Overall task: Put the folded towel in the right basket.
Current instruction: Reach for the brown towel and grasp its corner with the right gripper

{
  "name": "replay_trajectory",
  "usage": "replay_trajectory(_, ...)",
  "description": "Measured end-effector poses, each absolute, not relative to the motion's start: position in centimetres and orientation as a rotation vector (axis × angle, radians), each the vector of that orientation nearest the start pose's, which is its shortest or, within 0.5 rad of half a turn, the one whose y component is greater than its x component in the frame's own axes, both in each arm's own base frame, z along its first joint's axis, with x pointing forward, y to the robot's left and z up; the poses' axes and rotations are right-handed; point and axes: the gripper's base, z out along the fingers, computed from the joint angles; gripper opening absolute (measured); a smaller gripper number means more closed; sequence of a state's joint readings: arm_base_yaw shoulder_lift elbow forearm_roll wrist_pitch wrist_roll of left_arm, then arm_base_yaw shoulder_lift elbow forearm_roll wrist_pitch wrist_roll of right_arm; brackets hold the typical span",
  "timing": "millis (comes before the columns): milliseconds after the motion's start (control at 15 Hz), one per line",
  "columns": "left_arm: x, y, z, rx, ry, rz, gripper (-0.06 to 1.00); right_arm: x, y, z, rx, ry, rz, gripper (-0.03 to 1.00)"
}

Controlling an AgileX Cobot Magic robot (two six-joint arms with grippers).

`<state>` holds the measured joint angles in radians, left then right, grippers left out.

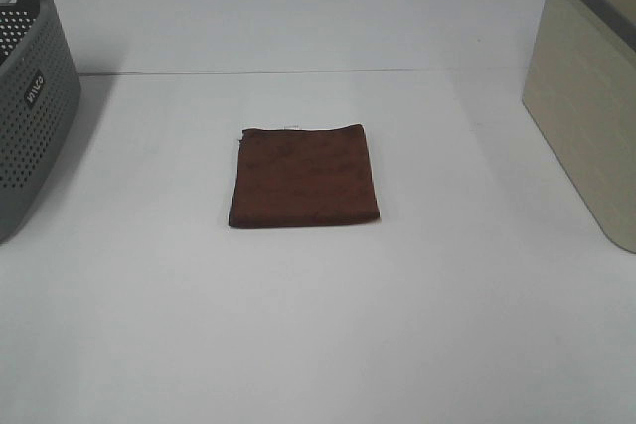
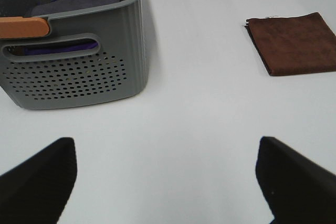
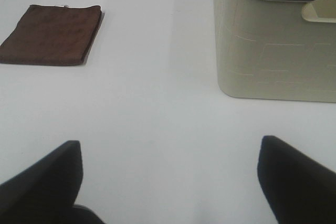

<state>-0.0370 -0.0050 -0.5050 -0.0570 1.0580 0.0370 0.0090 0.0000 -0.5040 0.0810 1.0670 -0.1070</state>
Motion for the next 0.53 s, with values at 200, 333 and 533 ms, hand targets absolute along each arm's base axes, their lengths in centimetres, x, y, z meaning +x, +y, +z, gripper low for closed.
replay_trajectory(200, -0.64, -0.43, 27.9, 0.078, 2.029, -0.068, 0.88, -0.58, 0.64, 27.81, -0.123, 2.04, 0.036, 0.85)
replay_trajectory(333, -0.64, -0.43, 27.9, 0.078, 2.029, -0.068, 0.88, -0.58, 0.64, 27.81, -0.123, 2.04, 0.036, 0.85)
replay_trajectory(533, -0.64, -0.43, 27.9, 0.078, 2.029, -0.068, 0.88, -0.58, 0.64, 27.81, -0.123, 2.04, 0.036, 0.85)
